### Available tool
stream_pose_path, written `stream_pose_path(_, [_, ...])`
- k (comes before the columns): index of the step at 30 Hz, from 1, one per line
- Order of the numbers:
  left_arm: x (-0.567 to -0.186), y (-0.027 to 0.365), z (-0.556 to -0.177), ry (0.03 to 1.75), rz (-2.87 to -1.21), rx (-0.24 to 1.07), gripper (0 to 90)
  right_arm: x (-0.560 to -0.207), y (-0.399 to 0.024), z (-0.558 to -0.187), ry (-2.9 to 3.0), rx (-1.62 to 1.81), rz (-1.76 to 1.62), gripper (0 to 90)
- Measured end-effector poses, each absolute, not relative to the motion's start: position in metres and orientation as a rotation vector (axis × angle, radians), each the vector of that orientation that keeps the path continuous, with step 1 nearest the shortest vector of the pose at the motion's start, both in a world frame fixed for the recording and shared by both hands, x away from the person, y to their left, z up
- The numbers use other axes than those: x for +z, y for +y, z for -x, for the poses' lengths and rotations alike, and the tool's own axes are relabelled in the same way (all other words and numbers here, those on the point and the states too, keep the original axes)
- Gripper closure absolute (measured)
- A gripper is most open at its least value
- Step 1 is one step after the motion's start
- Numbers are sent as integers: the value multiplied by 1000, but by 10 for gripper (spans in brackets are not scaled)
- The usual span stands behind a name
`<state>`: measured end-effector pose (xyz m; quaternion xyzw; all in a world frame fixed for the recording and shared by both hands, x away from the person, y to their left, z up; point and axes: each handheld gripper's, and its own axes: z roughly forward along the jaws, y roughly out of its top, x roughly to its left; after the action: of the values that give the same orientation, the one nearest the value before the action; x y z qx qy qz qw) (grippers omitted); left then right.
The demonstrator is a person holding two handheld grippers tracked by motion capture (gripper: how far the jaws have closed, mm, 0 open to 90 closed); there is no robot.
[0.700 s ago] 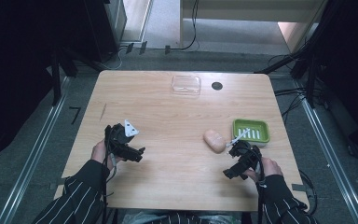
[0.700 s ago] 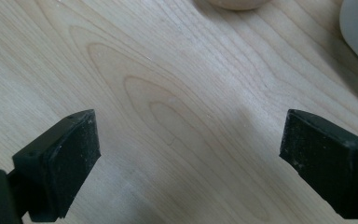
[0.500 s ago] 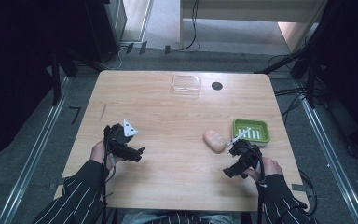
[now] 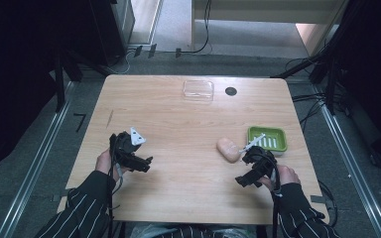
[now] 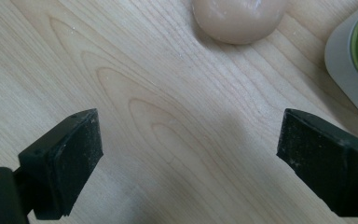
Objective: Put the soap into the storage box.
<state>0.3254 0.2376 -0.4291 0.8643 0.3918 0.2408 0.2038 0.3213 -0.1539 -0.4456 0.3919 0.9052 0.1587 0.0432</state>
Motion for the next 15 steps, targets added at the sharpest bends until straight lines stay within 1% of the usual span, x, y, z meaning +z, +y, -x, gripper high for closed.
stream_pose_path(4, [-430, 239, -327, 1092, -2420, 671, 0, -447, -150, -323, 2776, 461, -1194, 51])
stream_pose_path(8, [-432, 238, -328, 1078, -2430, 661, 0, -448, -146, -322, 2783, 394, -1194, 55])
stream_pose_path(15, [-429, 246, -324, 1088, -2411, 671, 0, -440, -133, -322, 2753, 400, -1148, 70])
